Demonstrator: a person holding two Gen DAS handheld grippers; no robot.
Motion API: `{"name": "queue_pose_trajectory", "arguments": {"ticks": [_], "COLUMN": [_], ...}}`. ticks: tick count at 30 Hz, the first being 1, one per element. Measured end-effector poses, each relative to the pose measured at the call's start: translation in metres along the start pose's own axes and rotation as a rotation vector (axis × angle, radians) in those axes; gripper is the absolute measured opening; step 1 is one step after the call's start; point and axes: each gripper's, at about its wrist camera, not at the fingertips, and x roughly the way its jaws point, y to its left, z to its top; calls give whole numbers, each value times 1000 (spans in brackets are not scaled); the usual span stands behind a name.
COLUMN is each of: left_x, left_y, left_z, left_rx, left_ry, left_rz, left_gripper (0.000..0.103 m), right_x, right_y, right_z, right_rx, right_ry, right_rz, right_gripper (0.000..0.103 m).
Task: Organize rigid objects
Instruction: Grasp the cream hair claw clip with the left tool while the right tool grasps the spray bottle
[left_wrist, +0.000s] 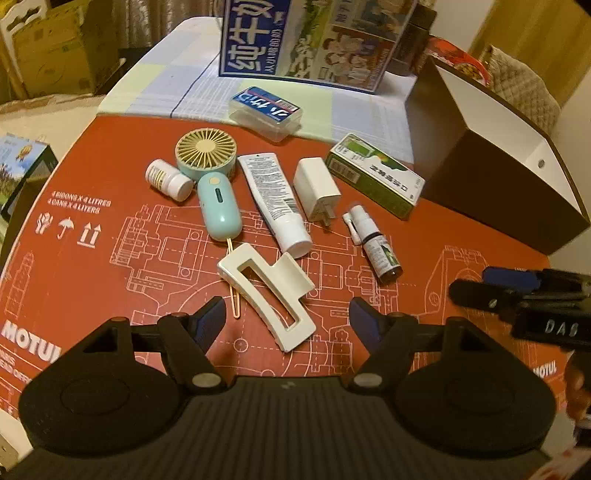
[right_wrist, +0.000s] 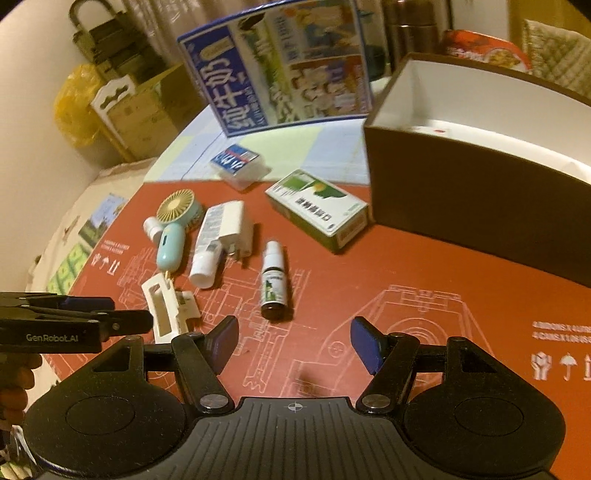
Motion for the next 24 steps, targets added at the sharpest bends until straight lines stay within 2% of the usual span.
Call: {"name": "queue_pose_trajectory", "arguments": {"ticks": [10, 14, 19, 24], "left_x": [30, 41, 43, 41], "left_y": [-4, -2, 3, 7], "left_z": [1, -1, -2, -4], "left_rx": [-18, -12, -13, 2], "left_ry": [11, 32, 36, 30], "left_rz": [49, 74, 75, 71], "left_gripper": [70, 66, 60, 58], "right_x": [40, 52, 67, 83], "right_y": [7, 10, 15, 23], "right_z": [1, 4, 9, 13], "right_rx": [-76, -119, -164, -199], "right_ry": [36, 37, 38, 43], "right_rz": [3, 3, 9, 17], "right_gripper": [64, 63, 52, 41]}}
